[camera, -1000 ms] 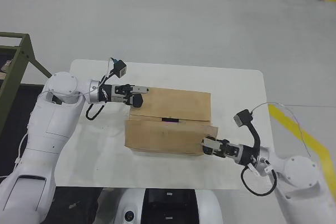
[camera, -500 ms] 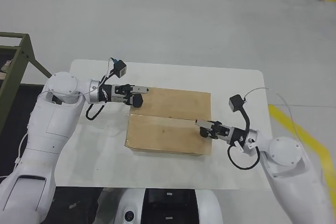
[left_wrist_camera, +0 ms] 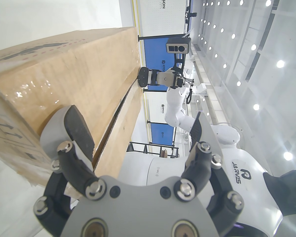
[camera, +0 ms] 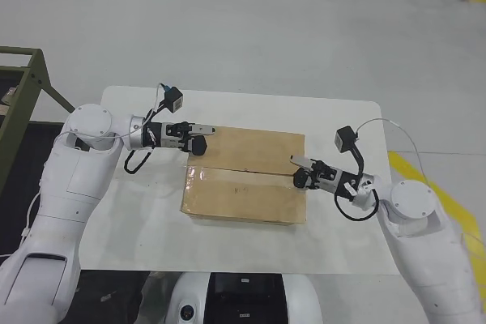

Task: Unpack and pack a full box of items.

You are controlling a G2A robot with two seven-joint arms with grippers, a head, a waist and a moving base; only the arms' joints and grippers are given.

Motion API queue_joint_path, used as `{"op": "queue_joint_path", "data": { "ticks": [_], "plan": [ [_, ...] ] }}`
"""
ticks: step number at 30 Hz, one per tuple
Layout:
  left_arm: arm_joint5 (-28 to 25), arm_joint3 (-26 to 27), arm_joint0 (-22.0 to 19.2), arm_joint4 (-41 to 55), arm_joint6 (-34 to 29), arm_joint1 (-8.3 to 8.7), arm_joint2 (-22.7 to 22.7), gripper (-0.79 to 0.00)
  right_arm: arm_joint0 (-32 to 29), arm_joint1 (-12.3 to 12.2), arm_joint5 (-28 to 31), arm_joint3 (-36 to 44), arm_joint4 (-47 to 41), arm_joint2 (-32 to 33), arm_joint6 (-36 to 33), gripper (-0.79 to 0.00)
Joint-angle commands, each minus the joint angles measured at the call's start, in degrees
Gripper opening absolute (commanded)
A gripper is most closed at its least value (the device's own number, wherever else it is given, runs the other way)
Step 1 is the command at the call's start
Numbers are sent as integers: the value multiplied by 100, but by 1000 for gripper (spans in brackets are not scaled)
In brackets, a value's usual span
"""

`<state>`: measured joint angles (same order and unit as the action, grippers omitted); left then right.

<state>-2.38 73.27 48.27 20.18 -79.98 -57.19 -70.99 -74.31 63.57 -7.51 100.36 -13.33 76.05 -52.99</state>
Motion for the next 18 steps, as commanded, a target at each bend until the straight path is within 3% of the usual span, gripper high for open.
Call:
{"op": "queue_joint_path", "data": {
  "ticks": [1,18],
  "plan": [
    [0,0,0,0,0,0,0,0,10,-5,15,-47,-31,8,0,0],
    [0,0,0,0,0,0,0,0,57,-41,-28,-79,-92,38,-41,0]
  ]
}}
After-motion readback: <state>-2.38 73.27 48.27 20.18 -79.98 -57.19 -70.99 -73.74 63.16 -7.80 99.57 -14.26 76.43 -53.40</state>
